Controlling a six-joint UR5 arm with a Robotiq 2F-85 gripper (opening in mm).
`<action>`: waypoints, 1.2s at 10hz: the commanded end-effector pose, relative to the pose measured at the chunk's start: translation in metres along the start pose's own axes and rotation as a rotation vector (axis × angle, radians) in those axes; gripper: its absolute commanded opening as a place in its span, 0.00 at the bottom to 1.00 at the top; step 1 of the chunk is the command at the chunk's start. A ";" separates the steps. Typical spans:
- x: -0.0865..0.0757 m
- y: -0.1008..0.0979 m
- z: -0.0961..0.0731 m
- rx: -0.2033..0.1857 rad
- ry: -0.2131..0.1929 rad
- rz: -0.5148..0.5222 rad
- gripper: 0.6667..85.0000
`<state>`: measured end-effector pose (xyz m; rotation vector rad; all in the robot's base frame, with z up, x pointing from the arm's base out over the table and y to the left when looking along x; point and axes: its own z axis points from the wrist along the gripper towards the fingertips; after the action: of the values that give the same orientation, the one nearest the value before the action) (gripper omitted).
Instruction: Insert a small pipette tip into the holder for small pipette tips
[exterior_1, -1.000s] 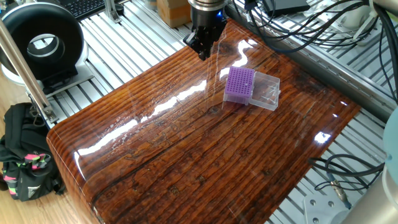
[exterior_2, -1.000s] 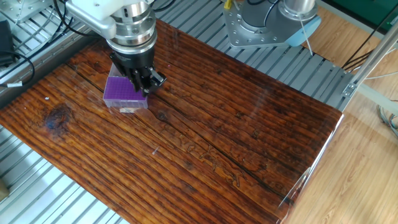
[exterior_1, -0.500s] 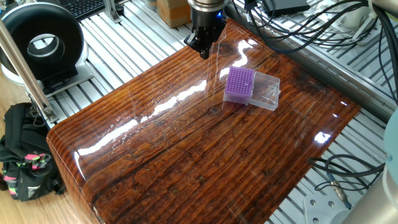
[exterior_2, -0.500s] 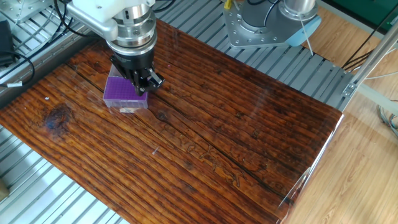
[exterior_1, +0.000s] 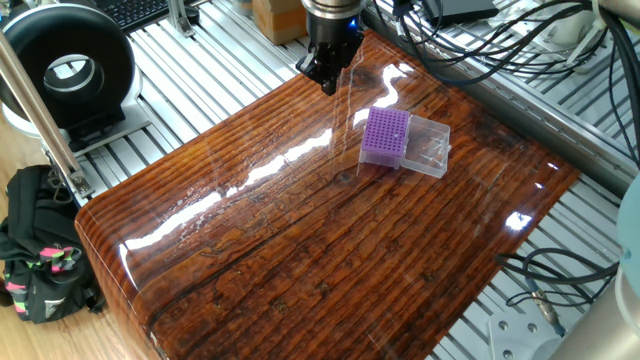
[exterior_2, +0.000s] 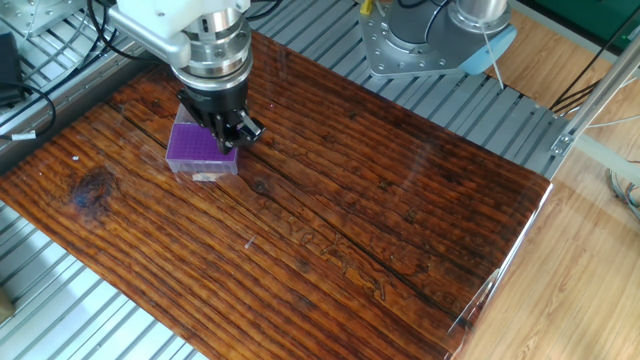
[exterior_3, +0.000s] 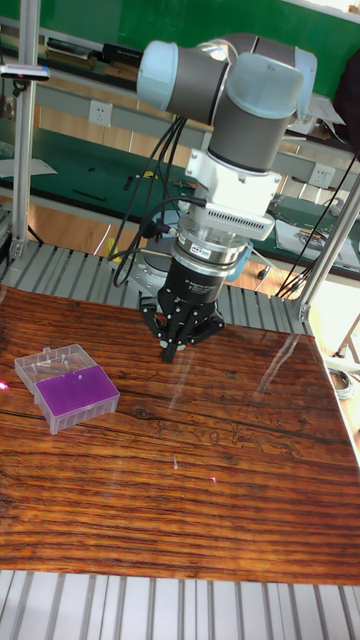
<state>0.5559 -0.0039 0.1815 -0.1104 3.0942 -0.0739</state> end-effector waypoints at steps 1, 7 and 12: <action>-0.001 0.007 0.003 -0.029 -0.002 0.011 0.00; 0.007 0.033 0.037 -0.063 -0.021 0.034 0.00; 0.010 0.058 0.062 -0.033 -0.081 0.062 0.00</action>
<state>0.5481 0.0363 0.1278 -0.0467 3.0400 -0.0333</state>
